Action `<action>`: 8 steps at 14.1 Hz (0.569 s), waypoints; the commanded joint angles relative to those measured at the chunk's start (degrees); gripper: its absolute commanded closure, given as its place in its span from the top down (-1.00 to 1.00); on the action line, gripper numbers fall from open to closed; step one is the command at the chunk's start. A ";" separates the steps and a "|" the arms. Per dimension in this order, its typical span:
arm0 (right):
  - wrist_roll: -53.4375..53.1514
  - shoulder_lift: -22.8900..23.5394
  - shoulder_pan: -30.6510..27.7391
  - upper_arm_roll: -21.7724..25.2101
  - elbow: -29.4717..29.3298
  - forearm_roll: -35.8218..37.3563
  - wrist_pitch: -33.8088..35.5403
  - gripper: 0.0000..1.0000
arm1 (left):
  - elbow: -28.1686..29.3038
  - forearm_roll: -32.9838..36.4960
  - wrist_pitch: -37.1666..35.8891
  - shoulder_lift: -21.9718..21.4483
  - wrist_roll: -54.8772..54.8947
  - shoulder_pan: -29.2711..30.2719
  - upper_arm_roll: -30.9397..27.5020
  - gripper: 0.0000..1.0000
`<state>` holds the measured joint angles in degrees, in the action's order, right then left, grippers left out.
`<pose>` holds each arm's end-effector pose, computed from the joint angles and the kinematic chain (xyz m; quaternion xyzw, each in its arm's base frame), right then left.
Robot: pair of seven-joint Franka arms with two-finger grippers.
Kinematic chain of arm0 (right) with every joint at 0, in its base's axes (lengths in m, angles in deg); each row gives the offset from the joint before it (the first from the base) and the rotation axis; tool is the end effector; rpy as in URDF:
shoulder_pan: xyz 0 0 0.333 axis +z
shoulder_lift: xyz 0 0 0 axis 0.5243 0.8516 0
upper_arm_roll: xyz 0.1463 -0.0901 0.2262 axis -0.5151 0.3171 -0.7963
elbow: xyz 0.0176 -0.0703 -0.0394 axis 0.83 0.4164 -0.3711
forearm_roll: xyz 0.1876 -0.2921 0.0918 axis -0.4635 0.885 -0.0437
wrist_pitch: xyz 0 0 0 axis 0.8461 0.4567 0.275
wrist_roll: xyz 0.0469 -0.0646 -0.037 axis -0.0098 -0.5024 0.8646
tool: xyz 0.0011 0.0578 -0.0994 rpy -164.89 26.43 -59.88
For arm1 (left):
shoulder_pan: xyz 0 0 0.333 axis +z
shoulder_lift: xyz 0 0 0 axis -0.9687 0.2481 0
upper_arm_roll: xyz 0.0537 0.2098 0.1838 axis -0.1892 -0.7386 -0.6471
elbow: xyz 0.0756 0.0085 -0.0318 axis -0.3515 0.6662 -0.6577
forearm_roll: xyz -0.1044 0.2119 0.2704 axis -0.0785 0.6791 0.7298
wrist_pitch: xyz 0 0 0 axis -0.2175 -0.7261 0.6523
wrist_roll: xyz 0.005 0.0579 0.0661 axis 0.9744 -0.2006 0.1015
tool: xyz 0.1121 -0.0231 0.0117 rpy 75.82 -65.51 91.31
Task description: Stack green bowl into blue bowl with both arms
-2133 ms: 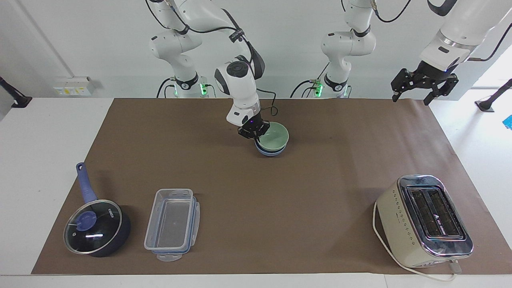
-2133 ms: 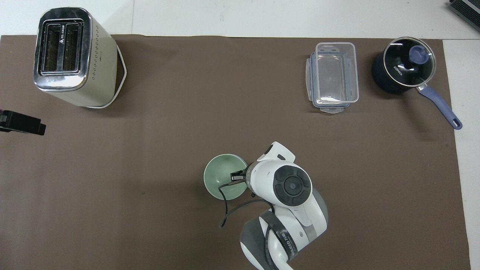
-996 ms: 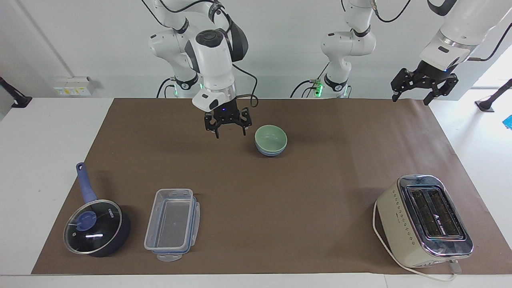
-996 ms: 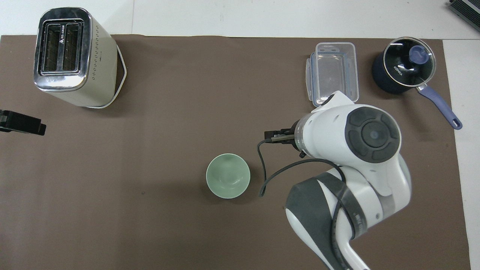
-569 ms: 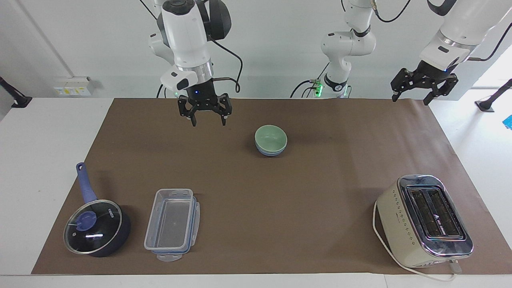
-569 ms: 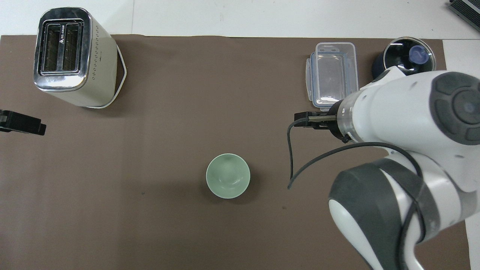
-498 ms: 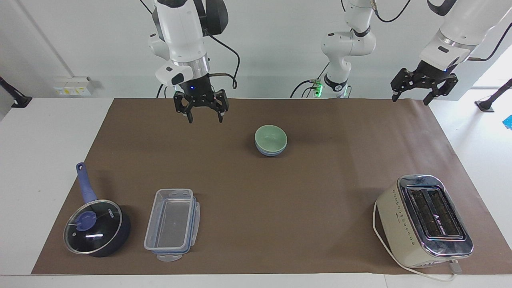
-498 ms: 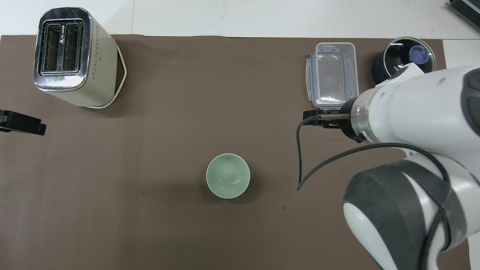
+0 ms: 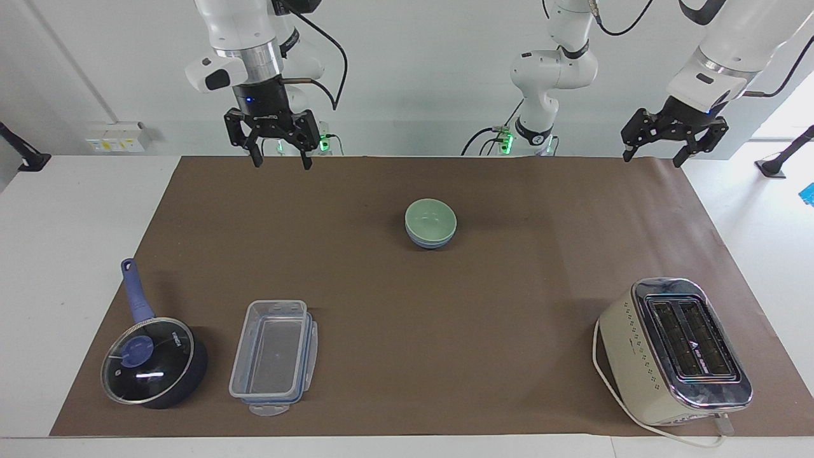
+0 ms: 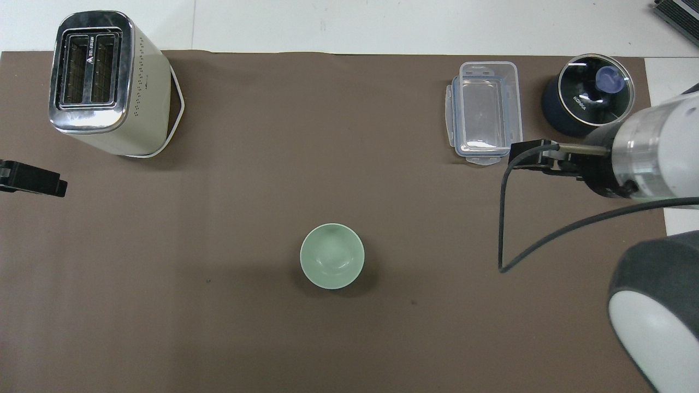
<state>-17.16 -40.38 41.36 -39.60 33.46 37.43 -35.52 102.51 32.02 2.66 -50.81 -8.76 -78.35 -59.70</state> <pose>0.5073 0.1043 0.6266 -0.9912 0.0969 -0.0853 0.0286 0.5045 -0.0257 0.6165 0.9952 -0.0969 -0.0014 0.0108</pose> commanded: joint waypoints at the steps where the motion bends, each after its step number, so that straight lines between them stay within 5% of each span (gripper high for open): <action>1: 3.66 -0.10 -2.70 0.96 -3.75 0.96 5.37 1.00 | 2.03 -0.71 0.73 -1.60 0.58 0.61 0.35 1.00; 8: 12.12 -1.59 -4.46 5.62 -3.67 3.60 8.29 1.00 | 2.03 -0.71 0.73 -1.60 0.58 0.61 0.35 1.00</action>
<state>-6.62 -41.19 37.26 -34.84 29.24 40.36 -28.17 102.51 32.02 2.66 -50.81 -8.76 -78.35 -59.70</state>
